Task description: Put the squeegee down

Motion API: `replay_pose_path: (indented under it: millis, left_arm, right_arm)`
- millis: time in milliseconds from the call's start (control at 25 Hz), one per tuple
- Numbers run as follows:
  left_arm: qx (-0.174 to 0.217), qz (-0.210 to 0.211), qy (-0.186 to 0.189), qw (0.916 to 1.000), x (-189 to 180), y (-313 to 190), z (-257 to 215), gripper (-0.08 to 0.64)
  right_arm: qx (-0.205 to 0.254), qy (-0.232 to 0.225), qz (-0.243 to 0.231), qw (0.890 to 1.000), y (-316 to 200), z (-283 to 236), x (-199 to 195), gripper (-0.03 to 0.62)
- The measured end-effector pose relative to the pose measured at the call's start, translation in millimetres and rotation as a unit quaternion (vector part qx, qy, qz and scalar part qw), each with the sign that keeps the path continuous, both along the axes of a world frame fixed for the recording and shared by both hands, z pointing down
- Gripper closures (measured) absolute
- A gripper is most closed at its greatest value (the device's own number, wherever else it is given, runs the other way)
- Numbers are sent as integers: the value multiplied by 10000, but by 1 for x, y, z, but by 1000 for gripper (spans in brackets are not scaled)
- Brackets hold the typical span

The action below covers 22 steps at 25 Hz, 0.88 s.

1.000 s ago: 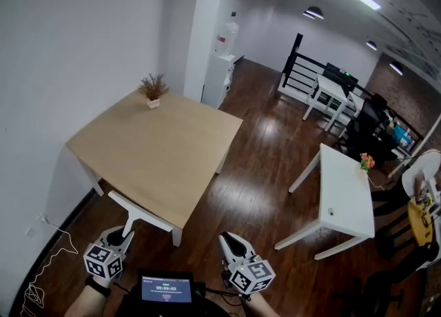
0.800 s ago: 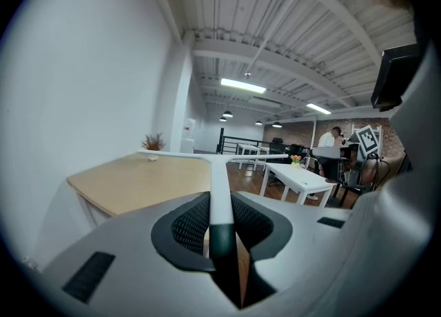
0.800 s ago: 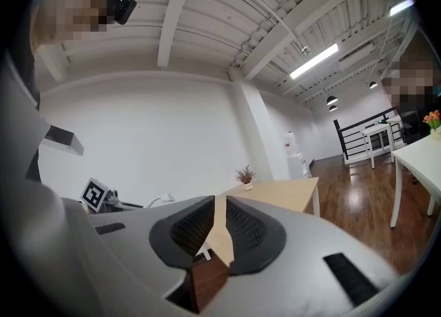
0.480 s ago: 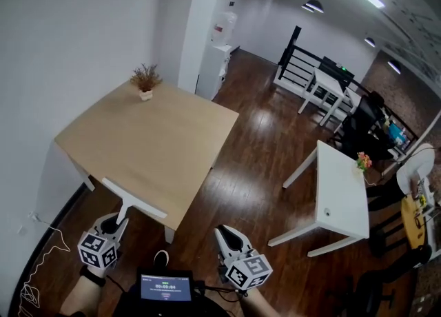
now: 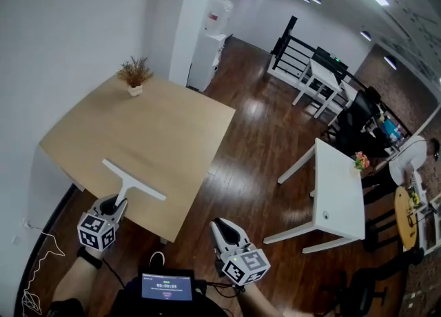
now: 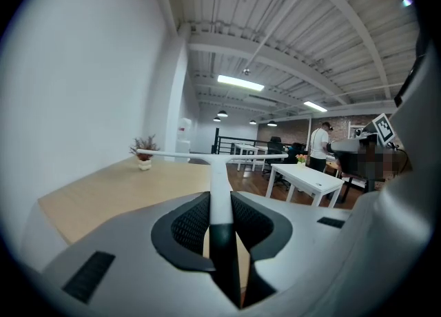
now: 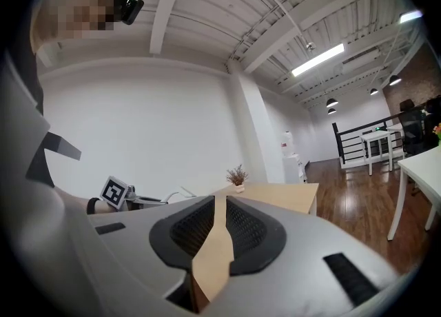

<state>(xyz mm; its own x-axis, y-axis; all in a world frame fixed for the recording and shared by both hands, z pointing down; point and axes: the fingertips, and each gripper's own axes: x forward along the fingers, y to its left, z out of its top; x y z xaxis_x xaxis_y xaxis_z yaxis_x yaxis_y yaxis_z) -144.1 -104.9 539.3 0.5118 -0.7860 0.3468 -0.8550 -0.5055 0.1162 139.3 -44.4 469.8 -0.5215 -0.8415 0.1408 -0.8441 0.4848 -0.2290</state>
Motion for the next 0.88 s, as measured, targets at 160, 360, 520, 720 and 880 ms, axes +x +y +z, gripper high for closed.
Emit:
replay_pose_path:
  millis: [160, 360, 520, 720, 880]
  left_arm:
    - [-43, 62, 55, 10000, 4, -63, 10, 468]
    - [-104, 214, -146, 9996, 2, -138, 27, 468]
    - [-193, 247, -235, 9992, 5, -193, 44, 468]
    - [-559, 277, -265, 9977, 11, -247, 94, 468]
    - [-953, 214, -289, 9948, 12, -281, 140, 468]
  right_arm:
    - [-175, -24, 73, 9998, -37, 8, -3, 517]
    - [-471, -1, 126, 9988, -78, 29, -16, 517]
    - [-582, -5, 188, 9981, -107, 38, -19, 517]
    - [-724, -65, 303, 9969, -136, 52, -18, 517]
    - [-818, -39, 369, 9960, -155, 62, -16, 517]
